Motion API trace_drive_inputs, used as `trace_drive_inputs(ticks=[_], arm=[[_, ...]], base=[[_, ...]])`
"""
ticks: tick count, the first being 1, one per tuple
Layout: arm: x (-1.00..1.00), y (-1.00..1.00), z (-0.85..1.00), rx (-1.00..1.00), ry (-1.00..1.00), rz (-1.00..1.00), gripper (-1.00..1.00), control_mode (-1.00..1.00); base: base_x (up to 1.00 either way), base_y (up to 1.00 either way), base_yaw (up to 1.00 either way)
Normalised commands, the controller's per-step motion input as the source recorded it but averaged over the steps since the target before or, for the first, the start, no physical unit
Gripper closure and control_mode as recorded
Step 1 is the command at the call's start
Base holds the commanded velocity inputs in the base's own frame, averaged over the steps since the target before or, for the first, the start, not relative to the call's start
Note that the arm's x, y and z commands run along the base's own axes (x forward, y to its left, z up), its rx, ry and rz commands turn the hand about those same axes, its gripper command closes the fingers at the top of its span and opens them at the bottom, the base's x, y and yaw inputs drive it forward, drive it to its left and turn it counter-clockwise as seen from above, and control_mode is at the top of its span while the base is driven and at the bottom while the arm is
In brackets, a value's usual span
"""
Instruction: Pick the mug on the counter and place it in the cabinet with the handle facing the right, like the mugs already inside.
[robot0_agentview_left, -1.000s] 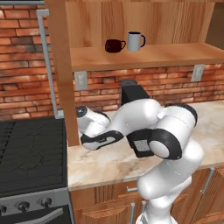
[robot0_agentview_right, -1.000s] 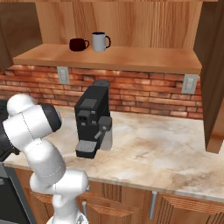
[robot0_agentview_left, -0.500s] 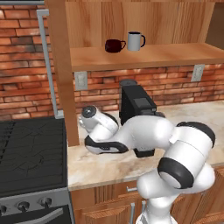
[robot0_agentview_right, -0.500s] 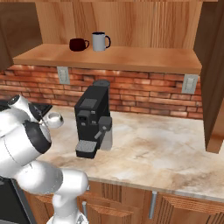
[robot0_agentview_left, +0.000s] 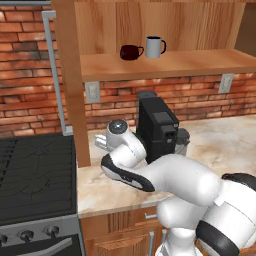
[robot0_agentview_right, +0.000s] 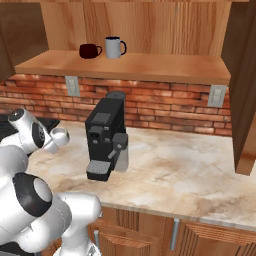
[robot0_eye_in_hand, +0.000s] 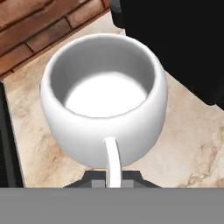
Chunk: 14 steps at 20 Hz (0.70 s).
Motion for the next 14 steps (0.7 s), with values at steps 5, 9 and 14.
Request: trace_drive_inputs(ticks=[5,9,14], arm=[[-0.5,-0.01,0.46,0.0,-0.02,0.2,1.0,-1.0],[-0.52,-0.04,0.59,0.0,-0.04,0.17,1.0,-1.0],[-0.53,-0.02,0.58,0.0,-0.04,0.17,1.0,-1.0]], base=[[0.0,0.0,0.0],[0.0,0.0,0.0],[0.0,0.0,0.0]])
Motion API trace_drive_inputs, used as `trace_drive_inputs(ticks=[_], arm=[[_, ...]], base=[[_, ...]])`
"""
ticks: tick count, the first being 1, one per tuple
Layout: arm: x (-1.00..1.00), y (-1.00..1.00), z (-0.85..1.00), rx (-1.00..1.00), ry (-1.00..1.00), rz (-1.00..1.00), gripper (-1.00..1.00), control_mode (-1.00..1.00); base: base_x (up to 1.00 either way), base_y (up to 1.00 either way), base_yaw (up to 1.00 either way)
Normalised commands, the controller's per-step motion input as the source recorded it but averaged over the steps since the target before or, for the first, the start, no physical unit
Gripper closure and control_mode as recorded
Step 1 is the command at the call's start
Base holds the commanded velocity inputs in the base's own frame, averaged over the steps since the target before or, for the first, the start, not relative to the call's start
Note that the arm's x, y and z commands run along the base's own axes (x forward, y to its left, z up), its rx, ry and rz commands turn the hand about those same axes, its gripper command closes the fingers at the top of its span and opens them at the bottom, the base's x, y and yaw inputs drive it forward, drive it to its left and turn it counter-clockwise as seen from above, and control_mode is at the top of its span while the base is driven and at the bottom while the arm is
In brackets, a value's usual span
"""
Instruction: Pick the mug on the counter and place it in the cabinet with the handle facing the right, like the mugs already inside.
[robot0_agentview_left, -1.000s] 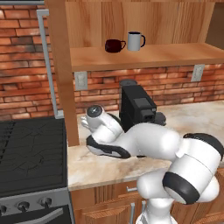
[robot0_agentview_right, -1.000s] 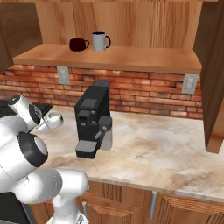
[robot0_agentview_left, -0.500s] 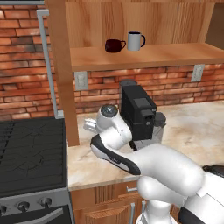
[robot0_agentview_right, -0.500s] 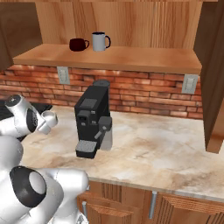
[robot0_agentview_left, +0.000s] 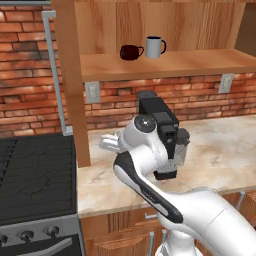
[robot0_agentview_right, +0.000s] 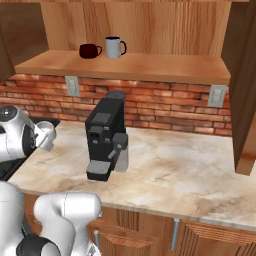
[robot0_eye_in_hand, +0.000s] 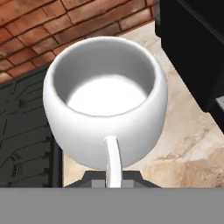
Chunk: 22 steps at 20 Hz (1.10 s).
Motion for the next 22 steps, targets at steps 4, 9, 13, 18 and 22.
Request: trace_drive_inputs(ticks=[4,9,13,18,22], arm=[[-0.53,-0.06,0.46,0.0,-0.04,0.22,1.0,-1.0],[-0.44,-0.16,0.44,0.0,-0.03,0.24,1.0,-1.0],[-0.31,-0.23,0.51,0.0,-0.03,0.22,1.0,-1.0],[-0.16,-0.24,0.48,0.0,-0.01,0.23,1.0,-1.0],[-0.09,-0.18,0.37,0.0,0.0,0.22,1.0,-1.0]], base=[[0.0,0.0,0.0],[0.0,0.0,0.0],[0.0,0.0,0.0],[0.0,0.0,0.0],[0.0,0.0,0.0]])
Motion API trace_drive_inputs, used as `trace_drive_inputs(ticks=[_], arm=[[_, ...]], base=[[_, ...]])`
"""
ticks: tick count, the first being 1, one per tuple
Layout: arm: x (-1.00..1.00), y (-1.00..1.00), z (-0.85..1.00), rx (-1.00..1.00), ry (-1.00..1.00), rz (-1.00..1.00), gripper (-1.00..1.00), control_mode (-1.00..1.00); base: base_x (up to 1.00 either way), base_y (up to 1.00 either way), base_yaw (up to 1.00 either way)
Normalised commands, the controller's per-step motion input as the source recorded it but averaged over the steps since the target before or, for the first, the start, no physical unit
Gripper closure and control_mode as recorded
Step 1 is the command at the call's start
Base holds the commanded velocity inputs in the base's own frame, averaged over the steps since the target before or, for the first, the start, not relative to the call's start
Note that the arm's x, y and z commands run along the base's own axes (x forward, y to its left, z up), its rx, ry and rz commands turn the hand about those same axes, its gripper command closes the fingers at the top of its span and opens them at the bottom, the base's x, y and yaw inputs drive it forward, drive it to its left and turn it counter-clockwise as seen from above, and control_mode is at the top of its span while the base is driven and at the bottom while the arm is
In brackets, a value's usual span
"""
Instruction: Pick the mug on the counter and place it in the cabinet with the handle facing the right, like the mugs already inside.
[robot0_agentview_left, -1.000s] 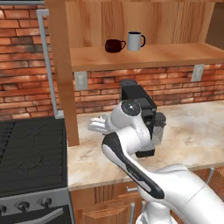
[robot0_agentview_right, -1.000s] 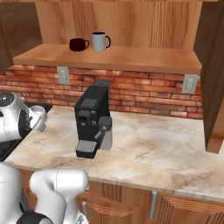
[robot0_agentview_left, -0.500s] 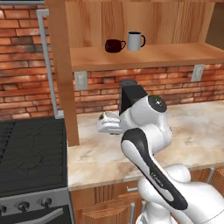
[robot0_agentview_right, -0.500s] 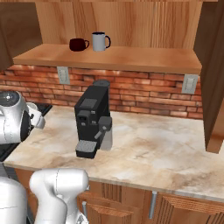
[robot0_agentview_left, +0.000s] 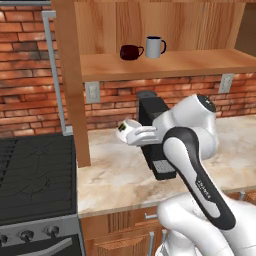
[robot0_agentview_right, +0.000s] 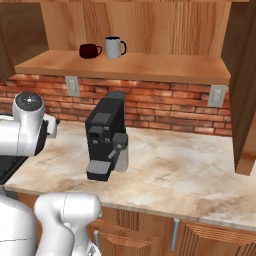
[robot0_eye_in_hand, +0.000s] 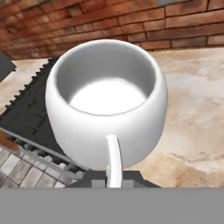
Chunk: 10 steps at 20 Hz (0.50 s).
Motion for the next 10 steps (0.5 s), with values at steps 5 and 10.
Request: trace_drive_inputs(ticks=[5,10], arm=[[-0.18,-0.03,0.35,0.0,0.0,0.16,1.0,-1.0],[-0.24,0.0,0.43,0.0,-0.05,0.09,1.0,-1.0]], base=[[0.0,0.0,0.0],[0.0,0.0,0.0]])
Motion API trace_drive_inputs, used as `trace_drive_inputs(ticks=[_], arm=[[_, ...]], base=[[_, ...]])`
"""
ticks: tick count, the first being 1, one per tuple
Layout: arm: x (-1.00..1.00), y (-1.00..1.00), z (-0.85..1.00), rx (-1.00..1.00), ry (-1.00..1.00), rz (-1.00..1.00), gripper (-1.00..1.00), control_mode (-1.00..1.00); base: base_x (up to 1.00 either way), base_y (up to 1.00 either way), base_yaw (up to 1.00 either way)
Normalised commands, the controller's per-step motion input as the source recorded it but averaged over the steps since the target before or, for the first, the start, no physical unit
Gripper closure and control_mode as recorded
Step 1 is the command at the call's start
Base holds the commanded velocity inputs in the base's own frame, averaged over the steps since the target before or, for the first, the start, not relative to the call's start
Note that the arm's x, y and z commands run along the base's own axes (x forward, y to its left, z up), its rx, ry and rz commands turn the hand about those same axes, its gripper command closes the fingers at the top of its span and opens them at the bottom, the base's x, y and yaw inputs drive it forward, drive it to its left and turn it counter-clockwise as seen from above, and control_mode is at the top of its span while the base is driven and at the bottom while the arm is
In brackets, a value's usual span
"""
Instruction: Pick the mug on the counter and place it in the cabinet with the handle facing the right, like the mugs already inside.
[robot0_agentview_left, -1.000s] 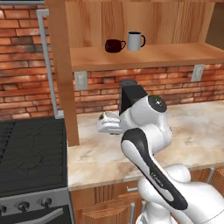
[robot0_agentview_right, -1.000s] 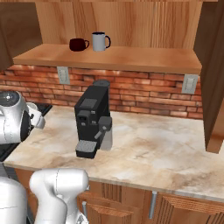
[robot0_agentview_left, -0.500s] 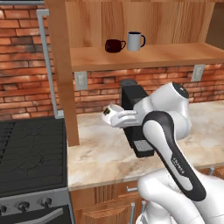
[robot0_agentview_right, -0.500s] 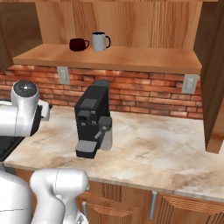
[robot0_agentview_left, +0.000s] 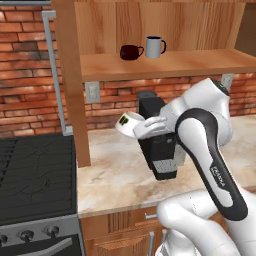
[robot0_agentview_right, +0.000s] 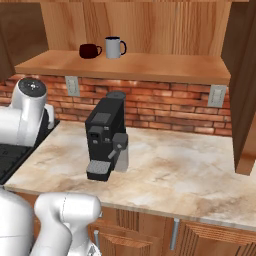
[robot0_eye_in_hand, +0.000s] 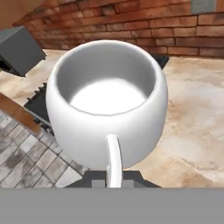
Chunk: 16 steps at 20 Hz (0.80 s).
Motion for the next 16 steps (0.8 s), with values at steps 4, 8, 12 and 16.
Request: trace_drive_inputs(ticks=[4,8,12,16], arm=[[-0.2,-0.01,0.51,0.0,-0.09,0.05,1.0,-1.0],[-0.06,-0.13,0.44,0.0,-0.08,0.03,1.0,-1.0],[0.0,-0.2,0.38,0.0,-0.06,0.01,1.0,-1.0],[0.0,-0.24,0.31,0.0,-0.04,0.0,1.0,-1.0]], base=[[0.0,0.0,0.0],[0.0,0.0,0.0],[0.0,0.0,0.0],[0.0,0.0,0.0]])
